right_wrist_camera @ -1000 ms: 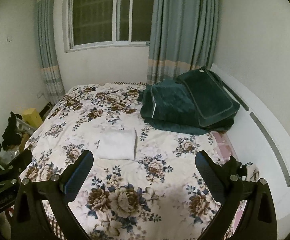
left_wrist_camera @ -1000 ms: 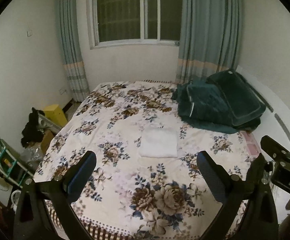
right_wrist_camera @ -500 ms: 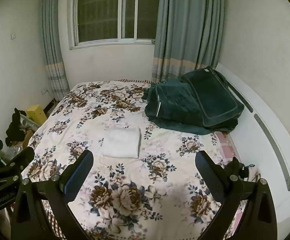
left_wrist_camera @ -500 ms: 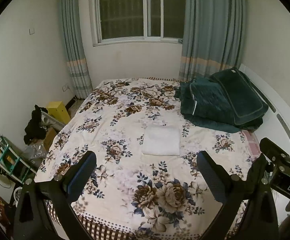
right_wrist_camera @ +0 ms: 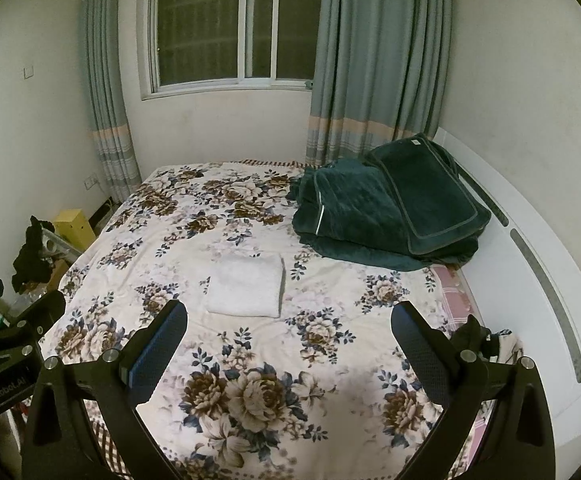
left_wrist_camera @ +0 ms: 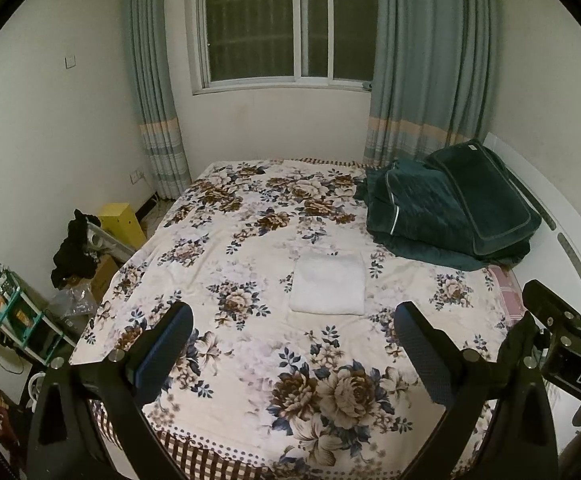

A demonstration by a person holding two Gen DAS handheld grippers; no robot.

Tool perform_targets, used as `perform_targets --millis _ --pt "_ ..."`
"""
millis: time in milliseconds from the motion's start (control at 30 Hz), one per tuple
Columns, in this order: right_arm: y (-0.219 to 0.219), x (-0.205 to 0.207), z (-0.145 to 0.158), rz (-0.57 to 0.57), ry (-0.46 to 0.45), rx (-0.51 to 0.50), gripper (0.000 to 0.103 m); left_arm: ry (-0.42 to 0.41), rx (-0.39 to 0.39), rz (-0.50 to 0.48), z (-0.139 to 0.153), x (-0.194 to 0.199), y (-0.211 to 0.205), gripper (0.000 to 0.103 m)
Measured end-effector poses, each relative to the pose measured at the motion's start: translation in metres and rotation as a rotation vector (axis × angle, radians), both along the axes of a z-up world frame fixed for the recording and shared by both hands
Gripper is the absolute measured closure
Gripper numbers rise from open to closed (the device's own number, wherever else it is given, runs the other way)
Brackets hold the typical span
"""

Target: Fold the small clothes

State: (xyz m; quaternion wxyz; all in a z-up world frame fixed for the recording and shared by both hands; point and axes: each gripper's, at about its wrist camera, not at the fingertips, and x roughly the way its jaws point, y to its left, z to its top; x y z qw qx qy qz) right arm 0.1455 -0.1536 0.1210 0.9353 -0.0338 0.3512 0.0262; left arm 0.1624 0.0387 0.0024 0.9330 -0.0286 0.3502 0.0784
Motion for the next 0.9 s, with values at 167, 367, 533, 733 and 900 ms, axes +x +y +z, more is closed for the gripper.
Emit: perform_targets --millis 167,367,533,733,900 --pt "0.0019 0.0040 0.0008 0.004 -0.005 -0.001 0.000 -0.006 0.002 -0.002 0.0022 0.0012 -0.0003 0.000" --pt "0.0013 0.0054 0.0005 0.009 -0.005 0.000 0.000 -0.016 -0.002 -0.005 0.0065 0.0025 -0.0007 0.000" --pt "0.0018 0.0042 0.0006 0.006 -0.006 -0.002 0.000 -0.019 -0.002 -0.003 0.0083 0.0021 0.0001 0.000" --pt "0.0025 0.0030 -0.0004 0.006 -0.006 -0.003 0.000 -0.019 -0.004 -0.003 0.0090 0.0018 0.0001 0.000" --pt "0.0031 0.0035 0.0004 0.006 -0.007 -0.001 0.000 -0.021 -0.003 -0.002 0.0088 0.0015 0.0005 0.000"
